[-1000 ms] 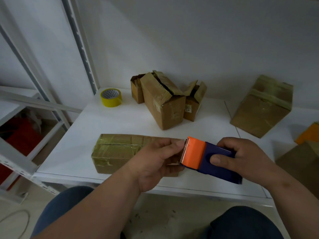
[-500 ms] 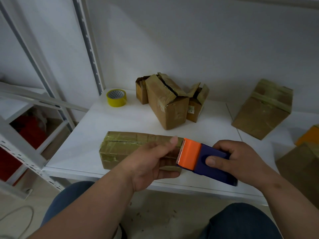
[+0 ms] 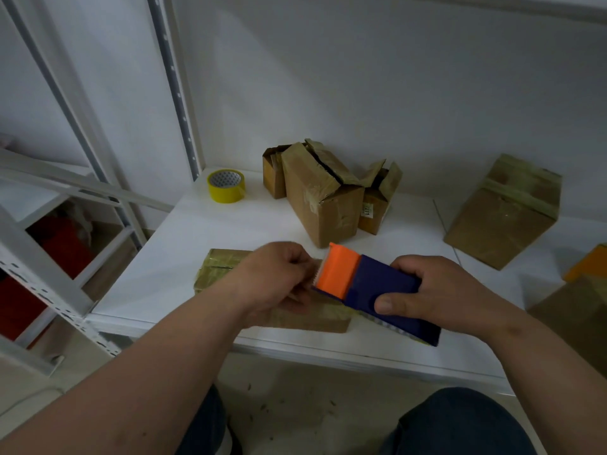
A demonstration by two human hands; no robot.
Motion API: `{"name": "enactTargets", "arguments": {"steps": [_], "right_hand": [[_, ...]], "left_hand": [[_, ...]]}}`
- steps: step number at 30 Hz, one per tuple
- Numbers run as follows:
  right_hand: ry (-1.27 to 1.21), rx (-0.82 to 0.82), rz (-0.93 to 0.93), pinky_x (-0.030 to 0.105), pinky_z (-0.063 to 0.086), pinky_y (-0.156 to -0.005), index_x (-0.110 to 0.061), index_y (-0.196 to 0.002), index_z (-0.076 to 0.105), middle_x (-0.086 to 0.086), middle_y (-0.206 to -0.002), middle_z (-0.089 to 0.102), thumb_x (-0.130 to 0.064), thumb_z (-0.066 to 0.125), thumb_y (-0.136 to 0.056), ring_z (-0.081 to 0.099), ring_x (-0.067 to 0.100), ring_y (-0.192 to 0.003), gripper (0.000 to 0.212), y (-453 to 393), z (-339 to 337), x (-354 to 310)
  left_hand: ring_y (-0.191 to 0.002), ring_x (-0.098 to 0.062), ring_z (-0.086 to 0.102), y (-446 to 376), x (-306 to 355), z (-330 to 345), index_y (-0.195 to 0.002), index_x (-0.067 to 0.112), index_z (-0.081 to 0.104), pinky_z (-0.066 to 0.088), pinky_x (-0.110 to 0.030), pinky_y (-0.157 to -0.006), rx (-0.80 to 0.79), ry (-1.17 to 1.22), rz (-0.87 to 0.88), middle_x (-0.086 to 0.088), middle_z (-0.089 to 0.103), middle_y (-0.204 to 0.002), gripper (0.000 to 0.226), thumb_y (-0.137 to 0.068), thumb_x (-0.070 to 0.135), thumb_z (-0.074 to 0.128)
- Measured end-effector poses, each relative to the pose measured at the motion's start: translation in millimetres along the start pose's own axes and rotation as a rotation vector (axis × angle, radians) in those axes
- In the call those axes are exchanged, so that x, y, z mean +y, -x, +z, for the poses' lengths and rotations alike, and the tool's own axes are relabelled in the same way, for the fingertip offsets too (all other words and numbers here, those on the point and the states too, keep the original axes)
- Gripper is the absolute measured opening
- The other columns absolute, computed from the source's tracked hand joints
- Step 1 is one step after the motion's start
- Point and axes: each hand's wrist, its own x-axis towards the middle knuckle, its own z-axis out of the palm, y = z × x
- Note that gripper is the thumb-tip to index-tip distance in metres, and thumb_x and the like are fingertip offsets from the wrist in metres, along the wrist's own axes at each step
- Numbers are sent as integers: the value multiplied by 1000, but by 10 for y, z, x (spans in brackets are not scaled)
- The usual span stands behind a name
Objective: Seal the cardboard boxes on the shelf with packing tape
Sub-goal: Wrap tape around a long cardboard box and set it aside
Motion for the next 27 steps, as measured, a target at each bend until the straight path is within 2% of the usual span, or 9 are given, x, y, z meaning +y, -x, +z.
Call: {"name": "enactTargets", "arguments": {"steps": [4, 8, 13, 16, 19, 22, 25, 27], "right_hand": [[-75, -57, 11, 11, 46, -51, -26, -85, 67, -14, -75, 71, -74, 66, -41, 66, 2, -63, 65, -120, -116, -75], [-156, -141, 33, 23, 55, -63, -27, -93, 70, -9, -84, 75, -87, 68, -27, 72, 10, -74, 89, -153, -196, -81], [-185, -209, 120, 40, 55, -79, -16, -95, 72, 5, -88, 76, -85, 73, -27, 73, 24, -81, 97, -94, -331, 121], [-191, -230, 205, 41, 55, -81, -11, -97, 72, 9, -89, 76, -80, 78, -26, 72, 29, -82, 99, -19, -450, 298], [-183, -205, 286, 38, 56, -76, -9, -100, 71, 11, -91, 76, -77, 81, -23, 73, 29, -81, 104, 6, -544, 408], [-137, -198, 350, 34, 54, -71, -11, -98, 71, 10, -89, 76, -74, 82, -29, 73, 27, -78, 94, -18, -592, 348], [9, -156, 415, 27, 49, -64, -13, -85, 74, 4, -75, 75, -70, 83, -42, 71, 18, -67, 71, 15, -692, 399], [78, -109, 464, 31, 50, -66, -14, -78, 76, 3, -71, 74, -73, 83, -33, 71, 18, -66, 74, 62, -763, 524]], "left_hand": [[-60, -14, 59, -13, 174, -126, -90, 4, 64, 62, -38, -67, 60, -108, 60, -6, 58, -69, 16, -98, 6, 50], [-58, -14, 55, 22, 261, -241, -91, 3, 65, 62, -38, -69, 75, -71, 59, -8, 55, -69, 15, -97, 4, 51], [-55, -14, 42, -4, 207, -724, -82, 2, 61, 61, -32, -58, 247, 43, 67, -6, 47, -61, 16, -94, -2, 52], [-51, -14, 38, -9, 78, -1136, -81, 1, 60, 58, -28, -51, 329, 87, -1, -3, 46, -50, 17, -94, -5, 51], [-49, -13, 41, -22, -97, -1360, -84, 0, 62, 59, -29, -53, 326, 93, -73, -5, 49, -53, 17, -95, -5, 50], [-49, -14, 41, -83, -261, -1388, -85, 0, 61, 60, -31, -54, 322, 91, -112, -6, 49, -53, 19, -96, -6, 47], [-58, -17, 41, -51, -479, -1677, -94, -3, 59, 58, -31, -48, 484, 122, -152, -10, 44, -63, 11, -97, -2, 48], [-59, -18, 45, 39, -620, -1906, -98, -2, 61, 58, -32, -51, 500, 214, -193, -9, 47, -62, 12, -98, 3, 50]]}}
